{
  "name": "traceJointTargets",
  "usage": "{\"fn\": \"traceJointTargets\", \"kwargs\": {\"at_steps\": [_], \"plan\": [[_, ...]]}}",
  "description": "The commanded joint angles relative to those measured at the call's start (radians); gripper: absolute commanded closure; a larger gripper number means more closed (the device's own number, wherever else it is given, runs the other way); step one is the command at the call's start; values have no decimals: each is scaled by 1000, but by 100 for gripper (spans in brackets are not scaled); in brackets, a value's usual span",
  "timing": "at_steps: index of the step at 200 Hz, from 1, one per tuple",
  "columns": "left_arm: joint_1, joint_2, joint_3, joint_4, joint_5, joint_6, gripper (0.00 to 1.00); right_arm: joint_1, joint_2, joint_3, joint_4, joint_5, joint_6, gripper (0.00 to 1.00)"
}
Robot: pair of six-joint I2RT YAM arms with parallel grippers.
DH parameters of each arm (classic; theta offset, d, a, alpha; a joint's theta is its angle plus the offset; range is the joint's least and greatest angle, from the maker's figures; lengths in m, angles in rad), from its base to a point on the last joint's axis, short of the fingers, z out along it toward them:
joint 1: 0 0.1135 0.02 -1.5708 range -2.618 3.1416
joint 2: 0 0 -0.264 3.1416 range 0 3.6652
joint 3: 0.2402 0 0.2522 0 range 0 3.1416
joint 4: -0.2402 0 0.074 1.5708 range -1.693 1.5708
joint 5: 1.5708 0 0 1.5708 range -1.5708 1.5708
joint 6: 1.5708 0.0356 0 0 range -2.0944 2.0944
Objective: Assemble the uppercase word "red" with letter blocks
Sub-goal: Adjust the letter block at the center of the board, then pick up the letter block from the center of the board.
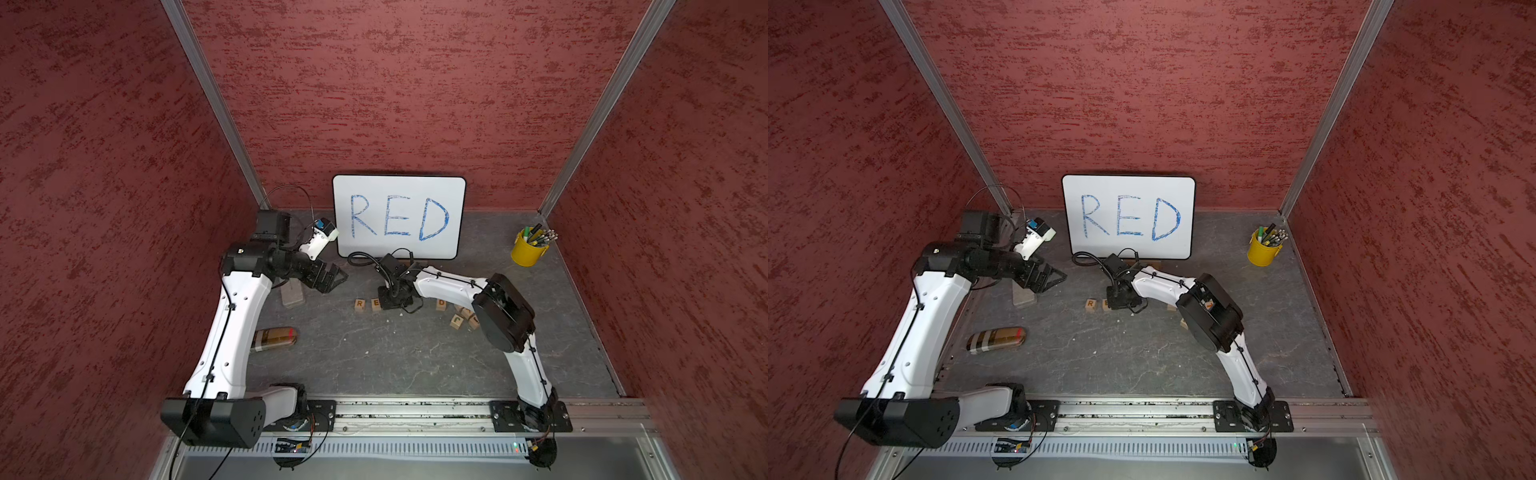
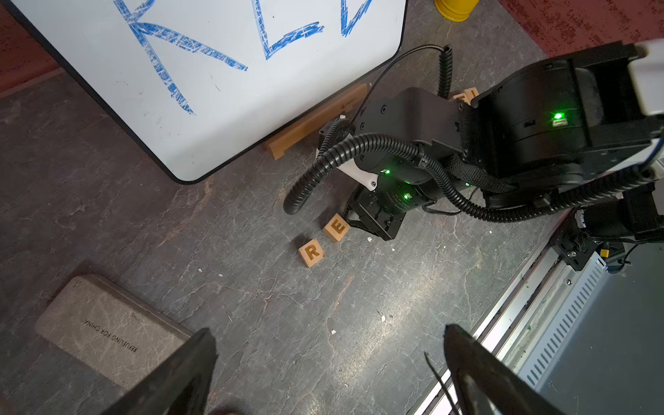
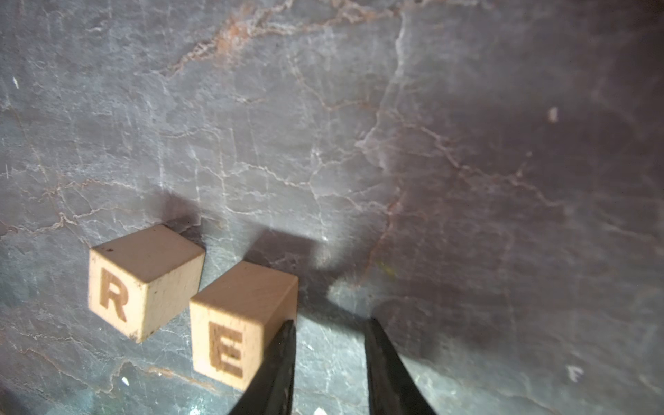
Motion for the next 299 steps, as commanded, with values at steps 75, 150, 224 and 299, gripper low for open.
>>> {"fn": "traceJointTargets", "kwargs": {"at_steps": [75,150,224,299], "plan": [[-72,31,63,-34,3,52,1,-12,-179,17,-201,182,13,53],[-285,115,83,27,6,16,0,-164,-465,-177,-370,205,0,48],[-324,123,43,72,32,27,0,-259,-550,-343,-289,132,-9,48],[-315,89,8,100,14,-15,0,-282,-508,-365,-228,71,-48,48]]}}
